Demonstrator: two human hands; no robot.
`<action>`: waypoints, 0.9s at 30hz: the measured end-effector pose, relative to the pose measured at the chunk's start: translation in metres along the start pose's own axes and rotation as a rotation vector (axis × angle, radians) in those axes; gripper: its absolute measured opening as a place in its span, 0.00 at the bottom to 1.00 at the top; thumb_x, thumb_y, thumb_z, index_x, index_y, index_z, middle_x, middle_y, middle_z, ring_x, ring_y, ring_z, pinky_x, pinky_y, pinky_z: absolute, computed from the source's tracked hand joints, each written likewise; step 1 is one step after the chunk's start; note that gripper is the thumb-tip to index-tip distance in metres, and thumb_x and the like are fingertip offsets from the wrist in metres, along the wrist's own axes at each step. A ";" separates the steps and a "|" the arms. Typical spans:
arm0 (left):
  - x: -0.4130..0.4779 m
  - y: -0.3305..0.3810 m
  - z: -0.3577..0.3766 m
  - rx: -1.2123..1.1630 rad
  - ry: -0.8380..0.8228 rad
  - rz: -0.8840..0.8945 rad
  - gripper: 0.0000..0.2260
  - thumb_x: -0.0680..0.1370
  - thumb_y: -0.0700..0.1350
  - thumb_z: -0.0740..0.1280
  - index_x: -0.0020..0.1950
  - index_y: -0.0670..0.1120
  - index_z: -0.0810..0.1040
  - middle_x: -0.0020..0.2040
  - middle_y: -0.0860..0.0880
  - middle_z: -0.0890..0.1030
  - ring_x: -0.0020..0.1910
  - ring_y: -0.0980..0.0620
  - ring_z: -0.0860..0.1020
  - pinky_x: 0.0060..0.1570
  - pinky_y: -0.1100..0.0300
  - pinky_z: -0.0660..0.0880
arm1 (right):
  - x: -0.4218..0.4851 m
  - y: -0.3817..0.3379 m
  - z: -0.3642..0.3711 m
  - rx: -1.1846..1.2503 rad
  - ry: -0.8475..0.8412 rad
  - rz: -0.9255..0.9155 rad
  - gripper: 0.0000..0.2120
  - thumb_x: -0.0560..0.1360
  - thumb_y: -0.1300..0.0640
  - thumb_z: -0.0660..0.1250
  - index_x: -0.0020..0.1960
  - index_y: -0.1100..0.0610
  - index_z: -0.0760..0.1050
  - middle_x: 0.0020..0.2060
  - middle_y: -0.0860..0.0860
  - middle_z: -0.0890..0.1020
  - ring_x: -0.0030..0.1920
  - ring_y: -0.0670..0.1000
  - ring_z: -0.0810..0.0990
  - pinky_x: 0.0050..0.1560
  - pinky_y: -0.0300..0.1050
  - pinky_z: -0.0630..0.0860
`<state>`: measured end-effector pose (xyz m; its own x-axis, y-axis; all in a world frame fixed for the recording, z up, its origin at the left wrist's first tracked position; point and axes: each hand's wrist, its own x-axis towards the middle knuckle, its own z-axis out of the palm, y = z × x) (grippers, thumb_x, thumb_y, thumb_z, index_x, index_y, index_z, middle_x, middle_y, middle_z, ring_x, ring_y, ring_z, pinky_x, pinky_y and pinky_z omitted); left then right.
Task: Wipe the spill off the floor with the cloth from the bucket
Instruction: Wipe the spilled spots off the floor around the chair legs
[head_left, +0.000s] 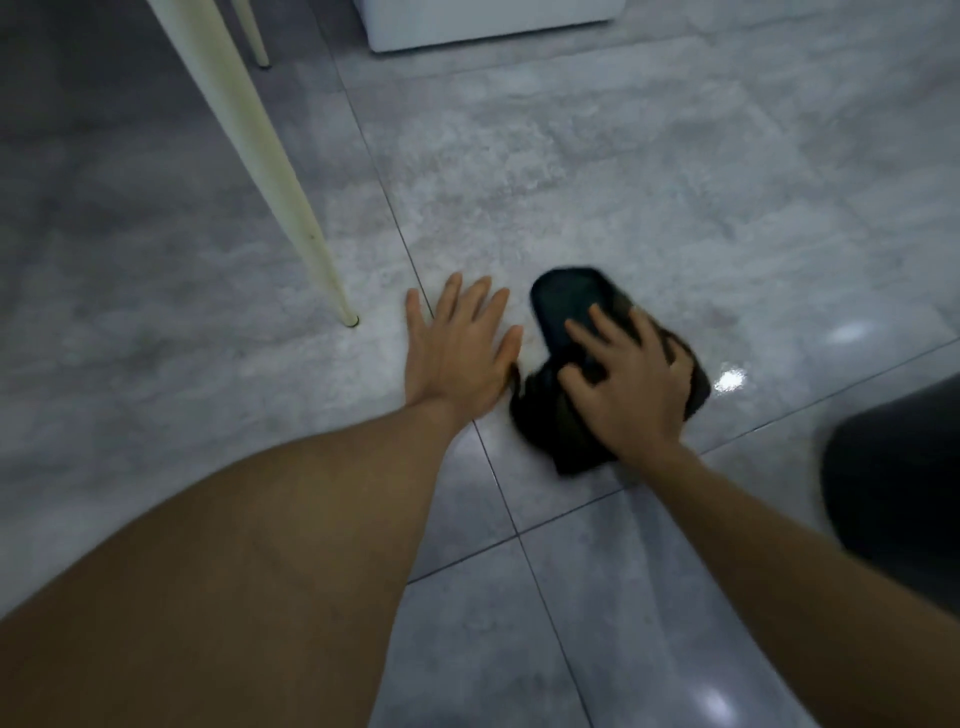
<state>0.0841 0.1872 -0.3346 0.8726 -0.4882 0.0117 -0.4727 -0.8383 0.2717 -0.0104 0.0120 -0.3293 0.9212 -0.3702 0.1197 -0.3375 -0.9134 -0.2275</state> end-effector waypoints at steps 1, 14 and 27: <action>-0.005 -0.001 -0.001 0.007 -0.011 0.000 0.27 0.84 0.61 0.48 0.81 0.53 0.59 0.82 0.51 0.59 0.81 0.46 0.50 0.75 0.33 0.44 | -0.019 0.002 -0.002 -0.004 -0.009 -0.044 0.25 0.72 0.35 0.58 0.66 0.36 0.77 0.71 0.42 0.75 0.76 0.53 0.66 0.69 0.62 0.62; -0.066 -0.008 -0.002 0.078 -0.119 -0.198 0.33 0.79 0.70 0.39 0.82 0.58 0.41 0.83 0.53 0.42 0.80 0.38 0.38 0.70 0.26 0.38 | -0.063 -0.031 0.001 0.039 -0.007 -0.096 0.25 0.73 0.36 0.59 0.67 0.38 0.77 0.72 0.43 0.74 0.77 0.54 0.66 0.70 0.63 0.61; -0.178 -0.089 -0.027 0.113 -0.051 -0.448 0.28 0.83 0.62 0.43 0.83 0.57 0.48 0.83 0.52 0.49 0.81 0.42 0.44 0.71 0.26 0.41 | -0.106 -0.143 0.020 0.033 -0.127 -0.346 0.26 0.73 0.36 0.61 0.69 0.39 0.76 0.74 0.45 0.73 0.77 0.57 0.64 0.70 0.65 0.59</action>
<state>-0.0260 0.3554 -0.3354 0.9881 -0.0810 -0.1306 -0.0635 -0.9891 0.1328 -0.0560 0.1855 -0.3292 0.9971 -0.0142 0.0746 0.0029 -0.9743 -0.2254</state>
